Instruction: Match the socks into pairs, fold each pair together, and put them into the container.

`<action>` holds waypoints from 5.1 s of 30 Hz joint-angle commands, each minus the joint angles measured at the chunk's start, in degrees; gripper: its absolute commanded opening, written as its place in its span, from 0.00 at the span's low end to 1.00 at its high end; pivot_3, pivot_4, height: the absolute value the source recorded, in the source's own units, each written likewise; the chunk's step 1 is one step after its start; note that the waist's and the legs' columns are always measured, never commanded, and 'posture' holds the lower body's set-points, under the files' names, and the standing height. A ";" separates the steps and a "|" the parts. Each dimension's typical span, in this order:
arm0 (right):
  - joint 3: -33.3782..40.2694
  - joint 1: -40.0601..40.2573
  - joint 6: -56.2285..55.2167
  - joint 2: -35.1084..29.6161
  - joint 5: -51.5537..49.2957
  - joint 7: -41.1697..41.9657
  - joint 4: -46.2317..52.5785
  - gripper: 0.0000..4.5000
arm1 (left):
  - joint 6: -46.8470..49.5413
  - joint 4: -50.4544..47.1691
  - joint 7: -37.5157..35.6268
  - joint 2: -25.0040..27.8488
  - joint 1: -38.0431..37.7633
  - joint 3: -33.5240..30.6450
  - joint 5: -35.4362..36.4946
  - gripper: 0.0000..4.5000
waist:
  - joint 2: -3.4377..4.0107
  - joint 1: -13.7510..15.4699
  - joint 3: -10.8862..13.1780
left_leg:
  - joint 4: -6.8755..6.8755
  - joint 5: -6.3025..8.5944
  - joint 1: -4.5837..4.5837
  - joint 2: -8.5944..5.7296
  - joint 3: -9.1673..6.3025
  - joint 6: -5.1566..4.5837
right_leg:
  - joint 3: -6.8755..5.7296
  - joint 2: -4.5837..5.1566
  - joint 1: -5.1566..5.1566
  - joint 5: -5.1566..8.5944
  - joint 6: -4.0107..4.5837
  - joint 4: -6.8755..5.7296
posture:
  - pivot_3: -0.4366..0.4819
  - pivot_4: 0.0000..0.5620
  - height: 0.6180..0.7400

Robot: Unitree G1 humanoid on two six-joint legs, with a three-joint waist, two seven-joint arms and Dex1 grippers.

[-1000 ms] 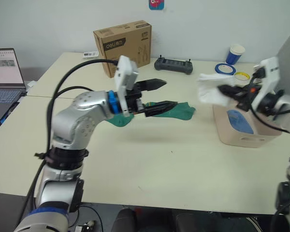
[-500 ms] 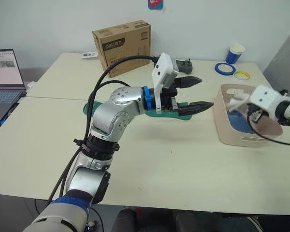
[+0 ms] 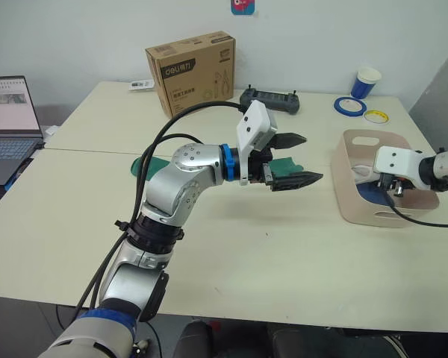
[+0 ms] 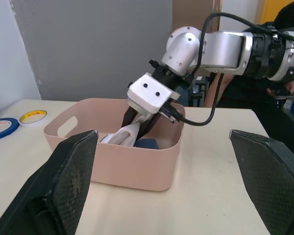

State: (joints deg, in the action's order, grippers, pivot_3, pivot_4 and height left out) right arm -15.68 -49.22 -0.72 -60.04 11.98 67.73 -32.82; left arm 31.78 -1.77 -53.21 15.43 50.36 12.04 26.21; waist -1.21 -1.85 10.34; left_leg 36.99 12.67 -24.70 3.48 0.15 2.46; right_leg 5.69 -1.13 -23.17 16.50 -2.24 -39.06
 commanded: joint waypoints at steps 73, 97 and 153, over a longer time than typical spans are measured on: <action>14.99 39.54 18.60 41.52 -12.83 -41.81 52.51 0.99 | -15.97 -12.63 26.86 3.11 -42.81 -16.58 -11.76 1.00 | 0.15 0.31 -0.06 | 0.03 -0.04 0.70 -0.19 -0.02 0.07 | -0.03 0.31 0.88 -0.16 -0.28 0.08 | 0.48 0.27 1.00; 13.91 51.93 19.07 43.97 -19.69 -41.46 58.34 0.99 | -18.83 -16.37 29.66 3.10 -55.53 -16.93 -13.11 1.00 | -0.16 -0.18 -0.35 | -0.13 -0.04 0.92 0.04 0.01 0.07 | -0.04 0.12 0.89 0.25 0.09 0.03 | 0.48 0.27 1.00; 17.66 38.65 34.00 23.04 -36.53 -22.54 60.21 1.00 | 15.56 -15.91 4.02 9.55 -37.07 2.19 1.38 0.15 | -0.39 -0.64 -0.27 | -0.09 -0.02 0.86 -0.01 -0.07 0.02 | -0.05 0.09 0.90 0.09 -0.33 0.06 | 0.48 0.27 1.00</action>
State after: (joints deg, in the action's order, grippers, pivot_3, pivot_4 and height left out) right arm -0.36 -11.11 32.82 -36.13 -22.69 44.96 25.38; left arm 47.19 -16.12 -49.00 24.79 13.24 14.34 26.57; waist -1.60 -2.49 10.08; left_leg 36.89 12.65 -23.86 3.48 0.05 2.48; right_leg 5.62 -1.06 -22.28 16.61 -2.55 -39.00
